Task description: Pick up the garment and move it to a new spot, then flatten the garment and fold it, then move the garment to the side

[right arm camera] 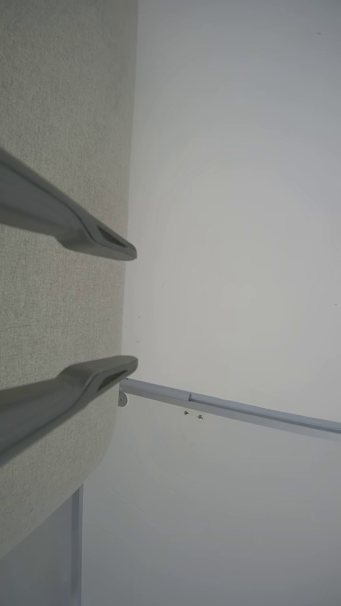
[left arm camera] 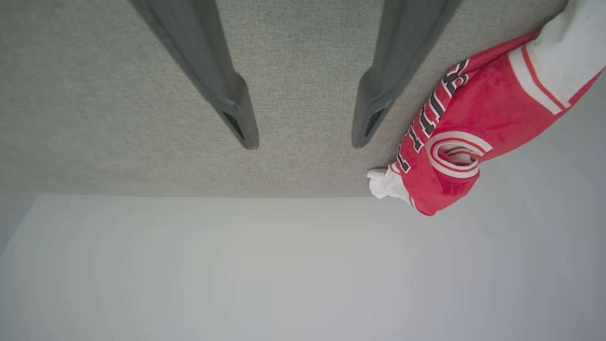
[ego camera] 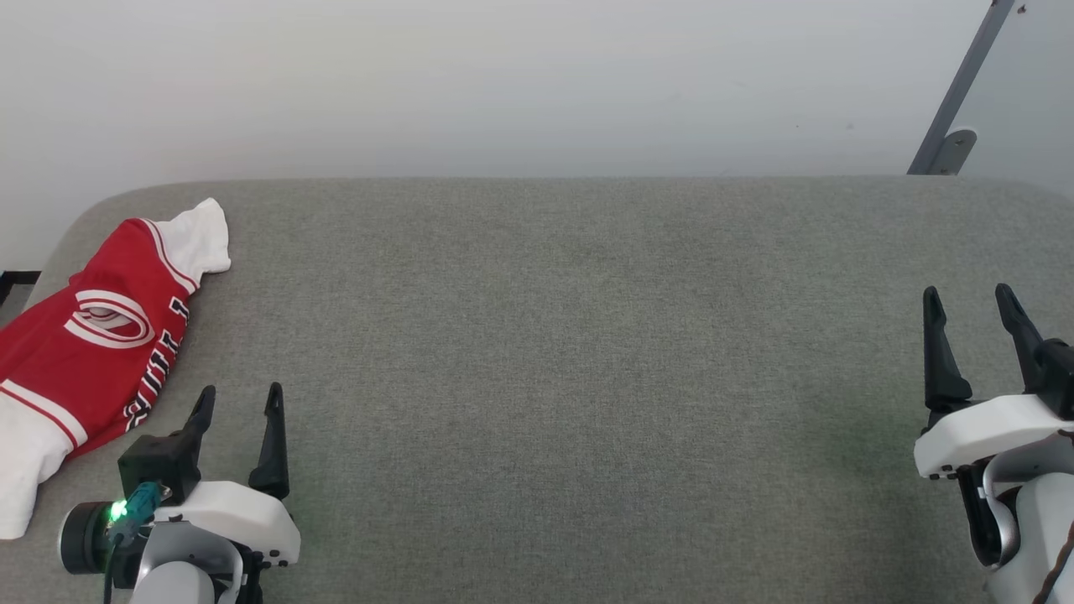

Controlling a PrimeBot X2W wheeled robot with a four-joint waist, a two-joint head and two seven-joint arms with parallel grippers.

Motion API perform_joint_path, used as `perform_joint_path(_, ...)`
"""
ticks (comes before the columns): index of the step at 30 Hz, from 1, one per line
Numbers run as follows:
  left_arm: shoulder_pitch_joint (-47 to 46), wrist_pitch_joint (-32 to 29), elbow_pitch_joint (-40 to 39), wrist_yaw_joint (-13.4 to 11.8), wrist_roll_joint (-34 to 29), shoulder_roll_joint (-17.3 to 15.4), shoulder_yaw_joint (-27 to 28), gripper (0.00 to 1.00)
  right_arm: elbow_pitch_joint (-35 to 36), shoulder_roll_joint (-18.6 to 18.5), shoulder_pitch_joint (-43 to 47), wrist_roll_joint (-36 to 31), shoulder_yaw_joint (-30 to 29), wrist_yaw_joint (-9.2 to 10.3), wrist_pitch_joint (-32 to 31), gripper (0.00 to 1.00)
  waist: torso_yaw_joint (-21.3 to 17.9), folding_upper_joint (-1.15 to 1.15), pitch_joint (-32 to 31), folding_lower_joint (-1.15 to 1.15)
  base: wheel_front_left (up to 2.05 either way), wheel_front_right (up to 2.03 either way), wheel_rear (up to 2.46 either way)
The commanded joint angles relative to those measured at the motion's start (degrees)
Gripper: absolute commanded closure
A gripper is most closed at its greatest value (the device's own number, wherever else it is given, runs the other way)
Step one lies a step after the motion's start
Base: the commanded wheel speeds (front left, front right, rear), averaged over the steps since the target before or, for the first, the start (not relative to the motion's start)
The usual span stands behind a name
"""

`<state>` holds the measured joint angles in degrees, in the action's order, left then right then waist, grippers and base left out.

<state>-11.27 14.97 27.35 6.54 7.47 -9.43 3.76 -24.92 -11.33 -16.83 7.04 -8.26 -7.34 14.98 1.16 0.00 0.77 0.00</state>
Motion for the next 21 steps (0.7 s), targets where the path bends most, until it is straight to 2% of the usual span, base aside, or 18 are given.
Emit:
perform_joint_path(1, -0.44, 0.31, 0.04, 0.18, 0.43, -0.18, 0.1, 0.0, 0.08, 0.18, 0.74, 0.3, -0.25, -0.27, 0.26, 0.0, 0.05, 0.0, -0.07, 0.0, 0.0, 0.0, 0.0)
perform_joint_path(6, -0.93, 0.31, 0.16, 0.42, 0.22, -0.01, 0.36, 0.0, 0.48, 0.37, 0.54, 0.58, -0.39, -0.27, 0.26, 0.0, 0.84, 0.0, -0.03, 0.0, 0.0, 0.0, 0.0)
perform_joint_path(11, -1.48, 0.31, -0.15, -0.65, -0.66, 0.49, 1.11, 0.0, 1.02, 0.6, 0.3, 1.3, 0.2, -0.27, 0.26, 0.0, 3.75, 0.0, 0.45, 0.0, 0.0, 0.0, 0.0)
perform_joint_path(21, -0.18, 0.31, -1.07, -2.27, -1.47, 1.31, 2.79, 0.0, 0.16, 1.63, -0.22, 1.88, 2.94, -0.27, 0.26, 0.0, 15.27, 0.0, 1.0, 0.0, 0.0, 0.0, 0.0)
